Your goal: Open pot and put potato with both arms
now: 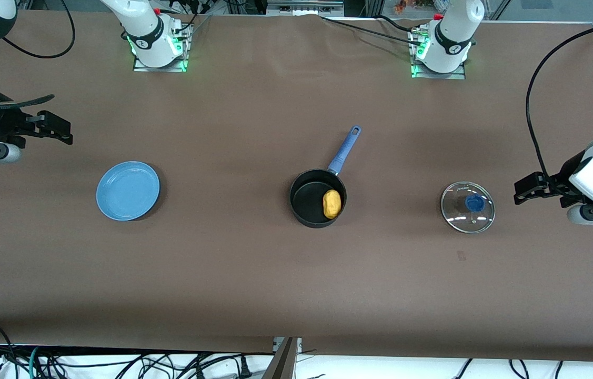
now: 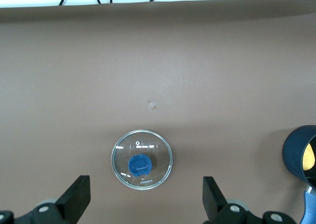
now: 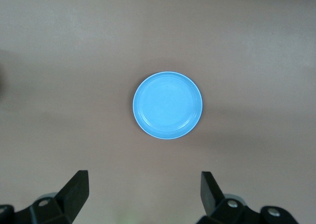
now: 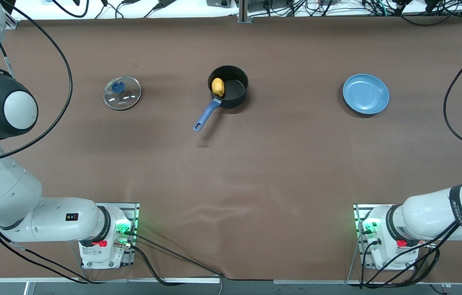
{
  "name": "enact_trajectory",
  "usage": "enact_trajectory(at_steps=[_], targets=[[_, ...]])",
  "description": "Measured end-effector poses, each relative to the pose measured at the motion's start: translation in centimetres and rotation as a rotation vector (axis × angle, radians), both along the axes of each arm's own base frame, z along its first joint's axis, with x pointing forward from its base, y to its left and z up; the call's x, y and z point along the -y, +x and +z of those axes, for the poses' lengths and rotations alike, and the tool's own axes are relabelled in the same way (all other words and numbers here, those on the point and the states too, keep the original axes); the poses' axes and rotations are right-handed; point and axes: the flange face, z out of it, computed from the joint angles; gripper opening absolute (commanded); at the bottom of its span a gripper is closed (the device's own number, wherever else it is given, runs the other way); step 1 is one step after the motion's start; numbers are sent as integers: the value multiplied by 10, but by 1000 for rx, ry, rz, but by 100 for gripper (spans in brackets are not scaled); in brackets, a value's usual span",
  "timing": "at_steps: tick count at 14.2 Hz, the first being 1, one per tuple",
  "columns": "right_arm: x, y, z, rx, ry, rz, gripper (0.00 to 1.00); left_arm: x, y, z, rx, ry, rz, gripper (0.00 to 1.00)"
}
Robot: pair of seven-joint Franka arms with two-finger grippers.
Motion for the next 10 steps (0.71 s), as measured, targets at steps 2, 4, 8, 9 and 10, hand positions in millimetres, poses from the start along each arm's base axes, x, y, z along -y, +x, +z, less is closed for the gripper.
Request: enact_trajectory(at_steps=[2, 4, 8, 9, 10], targets=[[0, 0, 0, 0, 0, 0, 100, 6, 0, 1, 1, -3, -10, 100], [0, 0, 0, 0, 1, 0, 100, 8, -1, 1, -5, -4, -14, 100], [0, 0, 0, 0, 2, 0, 100, 8, -2, 1, -10, -3, -14, 100], [0, 0, 0, 0, 2, 0, 100, 8, -2, 1, -10, -3, -14, 100], [0, 0, 0, 0, 2, 0, 100, 9, -2, 1, -10, -4, -15, 100]])
